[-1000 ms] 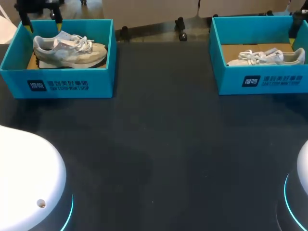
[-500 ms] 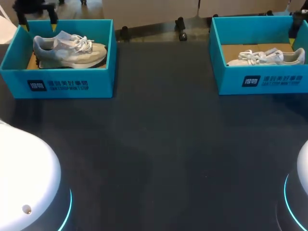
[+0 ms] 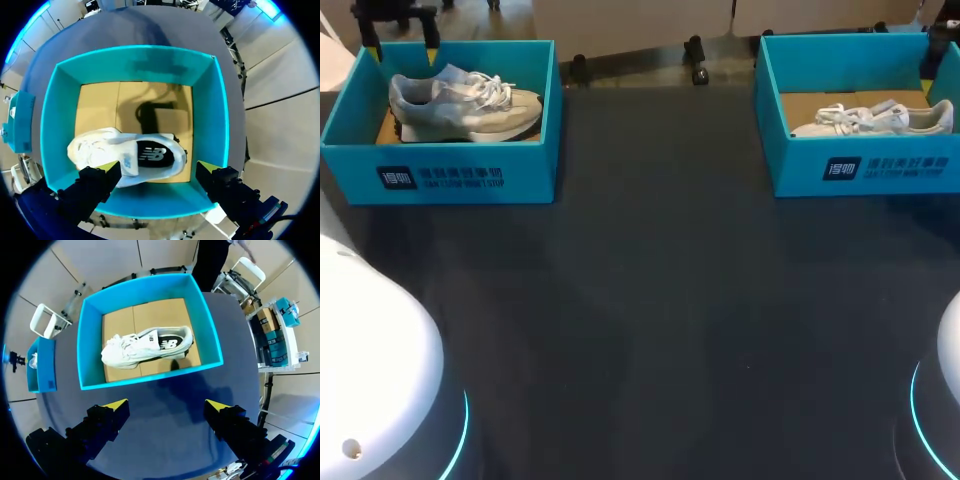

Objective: Take the shoe out of the shoebox, open the shoe tongue, remove and reinsert the insole, then place the shoe into the shoebox

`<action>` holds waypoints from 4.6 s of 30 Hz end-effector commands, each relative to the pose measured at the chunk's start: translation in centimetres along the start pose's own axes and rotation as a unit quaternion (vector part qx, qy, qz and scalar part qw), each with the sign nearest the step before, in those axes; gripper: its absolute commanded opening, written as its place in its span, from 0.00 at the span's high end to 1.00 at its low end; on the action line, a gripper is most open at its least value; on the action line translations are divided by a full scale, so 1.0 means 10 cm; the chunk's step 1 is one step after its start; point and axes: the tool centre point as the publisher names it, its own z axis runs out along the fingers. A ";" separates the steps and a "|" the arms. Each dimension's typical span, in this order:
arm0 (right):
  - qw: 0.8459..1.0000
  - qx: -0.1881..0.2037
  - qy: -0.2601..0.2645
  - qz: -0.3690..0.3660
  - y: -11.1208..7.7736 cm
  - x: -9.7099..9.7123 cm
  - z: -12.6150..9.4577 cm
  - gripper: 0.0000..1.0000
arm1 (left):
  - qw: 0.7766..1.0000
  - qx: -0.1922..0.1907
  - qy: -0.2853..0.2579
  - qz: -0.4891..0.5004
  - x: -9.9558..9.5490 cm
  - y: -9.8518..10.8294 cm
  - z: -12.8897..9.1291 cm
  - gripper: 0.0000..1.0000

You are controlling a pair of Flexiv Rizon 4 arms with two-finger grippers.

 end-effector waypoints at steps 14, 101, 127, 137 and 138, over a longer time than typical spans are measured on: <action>1.000 -0.001 -0.001 0.001 -0.01 0.00 0.00 0.00 | 1.000 0.001 0.010 0.014 0.20 0.18 0.41 0.00; 1.000 -0.001 -0.001 0.001 -0.01 0.00 0.00 0.00 | 0.999 -0.026 0.014 -0.016 0.39 0.09 1.28 1.00; 1.000 -0.001 -0.001 0.001 -0.01 0.00 0.00 0.00 | 0.997 -0.062 -0.007 -0.036 0.54 0.12 0.27 1.00; 1.000 -0.001 -0.001 0.001 -0.01 0.00 0.00 0.00 | 0.996 -0.081 0.001 -0.040 0.53 -0.06 -0.33 1.00; 1.000 -0.001 -0.001 0.001 -0.01 0.00 0.00 0.00 | 0.996 -0.082 0.001 -0.039 0.53 -0.08 -0.39 1.00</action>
